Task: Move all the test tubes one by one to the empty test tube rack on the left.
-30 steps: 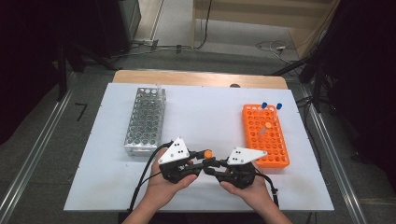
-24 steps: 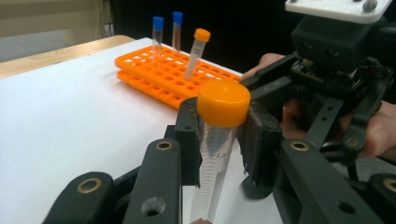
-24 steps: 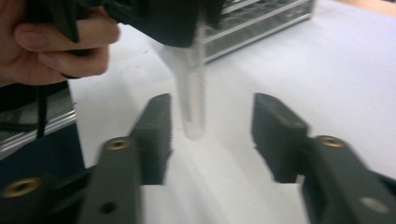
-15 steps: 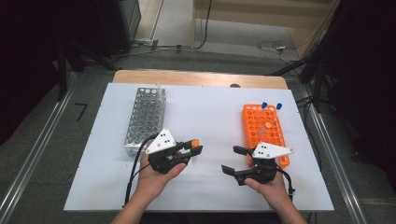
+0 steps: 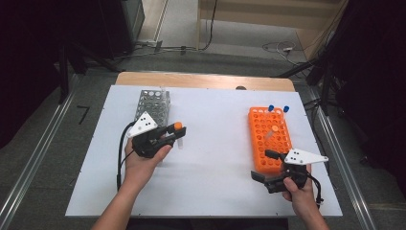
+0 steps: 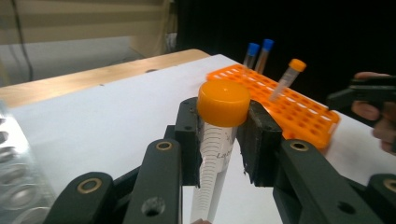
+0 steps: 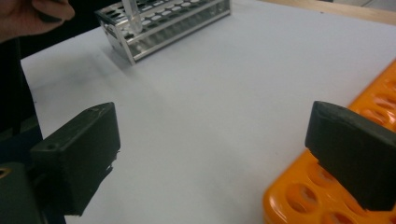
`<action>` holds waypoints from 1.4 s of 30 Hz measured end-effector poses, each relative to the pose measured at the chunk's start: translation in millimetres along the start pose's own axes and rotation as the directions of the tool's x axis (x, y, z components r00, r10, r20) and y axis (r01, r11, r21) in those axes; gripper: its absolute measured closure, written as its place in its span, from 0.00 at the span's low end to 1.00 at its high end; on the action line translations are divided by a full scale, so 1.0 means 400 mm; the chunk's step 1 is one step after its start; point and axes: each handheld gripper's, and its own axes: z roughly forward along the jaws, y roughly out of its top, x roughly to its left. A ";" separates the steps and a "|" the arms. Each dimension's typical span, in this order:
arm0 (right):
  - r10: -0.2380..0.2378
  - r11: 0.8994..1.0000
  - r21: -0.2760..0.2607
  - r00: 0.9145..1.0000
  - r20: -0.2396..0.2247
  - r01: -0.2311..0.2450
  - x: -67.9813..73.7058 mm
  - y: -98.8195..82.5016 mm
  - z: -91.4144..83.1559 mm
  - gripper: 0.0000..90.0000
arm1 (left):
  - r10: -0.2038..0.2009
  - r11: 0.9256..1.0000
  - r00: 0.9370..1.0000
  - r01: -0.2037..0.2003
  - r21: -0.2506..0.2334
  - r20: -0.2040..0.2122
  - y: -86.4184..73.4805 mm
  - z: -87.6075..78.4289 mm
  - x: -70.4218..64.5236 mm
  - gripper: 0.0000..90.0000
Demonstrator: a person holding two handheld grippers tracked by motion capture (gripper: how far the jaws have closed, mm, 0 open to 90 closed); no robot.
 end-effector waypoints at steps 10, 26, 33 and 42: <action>0.047 0.999 -0.027 0.996 0.073 -0.045 -0.055 -0.024 -0.058 0.00 | -0.015 1.000 0.996 0.013 -0.018 -0.083 0.043 0.004 0.074 0.79; 0.097 0.995 -0.045 0.987 0.125 -0.092 -0.107 -0.049 -0.095 0.00 | -0.092 0.995 0.976 0.082 -0.060 -0.199 0.087 0.028 0.197 0.79; 0.103 0.994 -0.047 0.986 0.131 -0.098 -0.117 -0.056 -0.094 0.00 | -0.115 0.992 0.963 0.097 -0.086 -0.242 0.102 0.039 0.235 0.79; 0.116 0.993 -0.048 0.984 0.134 -0.110 -0.125 -0.062 -0.094 0.00 | -0.140 0.988 0.946 0.115 -0.102 -0.294 0.110 0.072 0.282 0.79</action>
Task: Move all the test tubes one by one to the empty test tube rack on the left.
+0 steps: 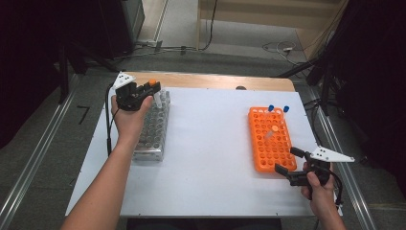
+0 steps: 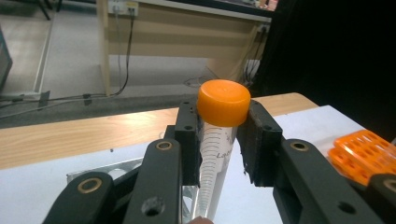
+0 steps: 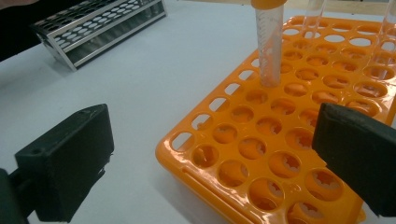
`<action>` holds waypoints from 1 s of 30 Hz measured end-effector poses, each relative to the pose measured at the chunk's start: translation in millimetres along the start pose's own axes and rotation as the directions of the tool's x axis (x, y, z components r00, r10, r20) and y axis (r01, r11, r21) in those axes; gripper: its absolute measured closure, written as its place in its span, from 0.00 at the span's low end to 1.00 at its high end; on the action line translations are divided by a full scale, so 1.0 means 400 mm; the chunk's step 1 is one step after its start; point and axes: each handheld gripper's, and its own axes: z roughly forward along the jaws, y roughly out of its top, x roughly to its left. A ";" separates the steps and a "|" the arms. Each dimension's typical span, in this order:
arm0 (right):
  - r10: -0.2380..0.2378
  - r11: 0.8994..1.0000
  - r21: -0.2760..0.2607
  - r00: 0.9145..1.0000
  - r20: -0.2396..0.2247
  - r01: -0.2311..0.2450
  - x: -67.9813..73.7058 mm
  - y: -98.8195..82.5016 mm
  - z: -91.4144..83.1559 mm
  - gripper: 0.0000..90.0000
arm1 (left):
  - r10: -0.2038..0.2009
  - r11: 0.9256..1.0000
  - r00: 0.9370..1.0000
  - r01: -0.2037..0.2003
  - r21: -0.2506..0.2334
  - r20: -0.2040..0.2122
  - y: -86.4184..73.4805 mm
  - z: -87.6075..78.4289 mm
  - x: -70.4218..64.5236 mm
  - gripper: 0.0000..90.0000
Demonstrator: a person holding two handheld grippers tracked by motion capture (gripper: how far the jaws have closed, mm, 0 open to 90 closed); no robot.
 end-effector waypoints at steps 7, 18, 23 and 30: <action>0.005 1.000 0.001 1.000 0.002 -0.005 -0.003 -0.004 -0.001 0.00 | -0.009 1.000 0.999 0.009 -0.004 -0.051 -0.016 0.044 0.012 0.79; 0.013 1.000 -0.001 1.000 0.007 -0.013 -0.009 -0.011 -0.008 0.00 | -0.002 1.000 0.998 0.001 -0.019 -0.063 -0.020 0.077 -0.002 0.79; 0.012 1.000 -0.003 1.000 0.009 -0.012 -0.009 -0.012 -0.009 0.00 | 0.014 1.000 0.997 -0.015 -0.004 -0.076 -0.026 0.083 -0.003 0.79; 0.018 1.000 -0.001 1.000 0.011 -0.018 -0.009 -0.012 -0.008 0.00 | 0.059 0.996 0.993 -0.052 0.074 -0.098 -0.042 0.094 -0.021 0.78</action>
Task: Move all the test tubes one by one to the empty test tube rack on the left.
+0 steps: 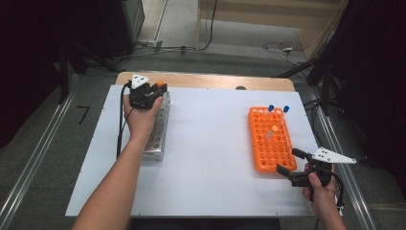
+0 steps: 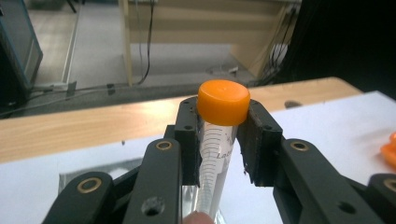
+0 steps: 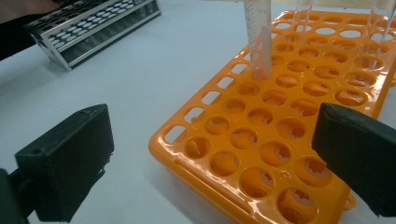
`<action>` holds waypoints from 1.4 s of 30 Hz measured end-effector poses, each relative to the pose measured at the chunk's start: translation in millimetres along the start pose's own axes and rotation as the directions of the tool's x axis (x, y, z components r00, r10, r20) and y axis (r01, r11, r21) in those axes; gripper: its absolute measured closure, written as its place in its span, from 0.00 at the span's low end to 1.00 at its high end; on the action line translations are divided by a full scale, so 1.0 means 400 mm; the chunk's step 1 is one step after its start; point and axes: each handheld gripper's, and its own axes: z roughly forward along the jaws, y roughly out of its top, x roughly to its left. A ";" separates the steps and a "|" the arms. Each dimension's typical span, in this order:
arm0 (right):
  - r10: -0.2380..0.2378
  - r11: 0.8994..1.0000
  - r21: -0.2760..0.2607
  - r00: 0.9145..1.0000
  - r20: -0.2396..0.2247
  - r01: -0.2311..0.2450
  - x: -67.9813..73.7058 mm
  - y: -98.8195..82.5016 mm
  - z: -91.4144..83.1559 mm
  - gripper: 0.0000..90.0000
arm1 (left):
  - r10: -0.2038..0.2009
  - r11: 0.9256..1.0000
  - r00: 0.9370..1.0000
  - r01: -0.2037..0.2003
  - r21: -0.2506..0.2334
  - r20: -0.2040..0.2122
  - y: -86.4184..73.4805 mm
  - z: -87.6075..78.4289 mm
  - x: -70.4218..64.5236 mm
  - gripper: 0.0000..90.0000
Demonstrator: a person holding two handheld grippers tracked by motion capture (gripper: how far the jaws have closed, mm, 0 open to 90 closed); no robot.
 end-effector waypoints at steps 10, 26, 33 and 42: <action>-0.004 1.000 0.006 1.000 -0.001 0.004 0.003 0.000 0.006 0.00 | -0.010 0.996 1.000 0.012 0.083 -0.029 -0.008 -0.002 0.008 0.72; 0.016 1.000 -0.005 1.000 0.010 -0.016 0.002 0.008 0.006 0.00 | -0.038 0.996 0.994 0.030 0.080 0.104 -0.002 -0.104 -0.037 0.03; 0.011 1.000 -0.001 1.000 0.017 -0.011 0.006 0.022 0.013 0.00 | -0.007 0.998 0.987 -0.005 0.069 0.161 -0.037 -0.166 -0.074 0.00; 0.021 1.000 -0.007 0.999 0.040 -0.020 0.000 0.041 0.033 0.00 | 0.021 0.999 0.976 -0.030 0.037 0.217 -0.079 -0.253 -0.123 0.00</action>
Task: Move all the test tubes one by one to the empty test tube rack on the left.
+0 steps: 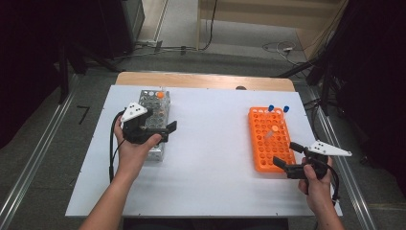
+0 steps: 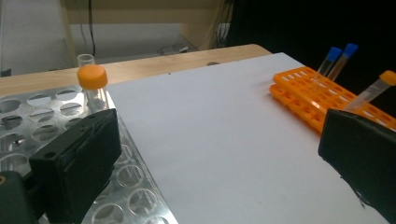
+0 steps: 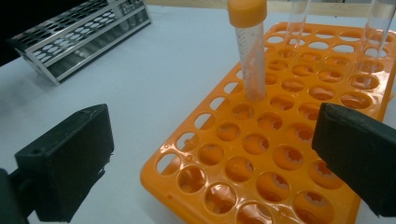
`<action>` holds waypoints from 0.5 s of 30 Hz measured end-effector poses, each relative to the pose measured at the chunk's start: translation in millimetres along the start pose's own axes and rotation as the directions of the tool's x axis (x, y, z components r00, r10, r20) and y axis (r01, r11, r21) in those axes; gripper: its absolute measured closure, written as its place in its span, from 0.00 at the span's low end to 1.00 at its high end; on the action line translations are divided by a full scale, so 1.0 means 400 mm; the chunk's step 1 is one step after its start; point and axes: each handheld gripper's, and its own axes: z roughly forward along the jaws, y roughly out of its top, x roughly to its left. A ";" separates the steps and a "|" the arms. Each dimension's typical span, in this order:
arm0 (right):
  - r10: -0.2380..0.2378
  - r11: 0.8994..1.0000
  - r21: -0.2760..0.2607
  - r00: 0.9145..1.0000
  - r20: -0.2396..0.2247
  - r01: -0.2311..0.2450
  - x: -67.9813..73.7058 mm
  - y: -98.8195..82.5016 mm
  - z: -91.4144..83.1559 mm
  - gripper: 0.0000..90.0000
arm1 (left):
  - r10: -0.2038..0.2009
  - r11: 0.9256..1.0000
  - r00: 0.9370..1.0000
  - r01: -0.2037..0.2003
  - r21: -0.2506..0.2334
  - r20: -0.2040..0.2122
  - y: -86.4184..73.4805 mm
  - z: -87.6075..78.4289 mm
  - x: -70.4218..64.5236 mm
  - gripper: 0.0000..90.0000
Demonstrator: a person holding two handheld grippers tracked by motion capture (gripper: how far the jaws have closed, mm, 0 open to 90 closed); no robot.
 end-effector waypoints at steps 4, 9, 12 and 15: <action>0.018 1.000 -0.005 1.000 0.003 -0.018 -0.007 0.009 0.010 0.00 | 0.018 1.000 1.000 -0.018 -0.001 0.003 -0.025 -0.028 -0.026 0.00; 0.027 1.000 -0.004 0.999 0.032 -0.027 -0.008 0.028 0.029 0.04 | 0.022 1.000 1.000 -0.022 -0.012 0.016 -0.061 -0.059 -0.049 0.00; 0.031 0.999 0.006 0.998 0.051 -0.031 -0.010 0.039 0.045 0.11 | 0.013 1.000 1.000 -0.013 -0.016 0.024 -0.079 -0.074 -0.058 0.00; 0.050 0.998 0.024 0.995 0.086 -0.052 -0.017 0.049 0.066 0.27 | 0.017 1.000 0.999 -0.016 -0.011 0.032 -0.094 -0.083 -0.069 0.00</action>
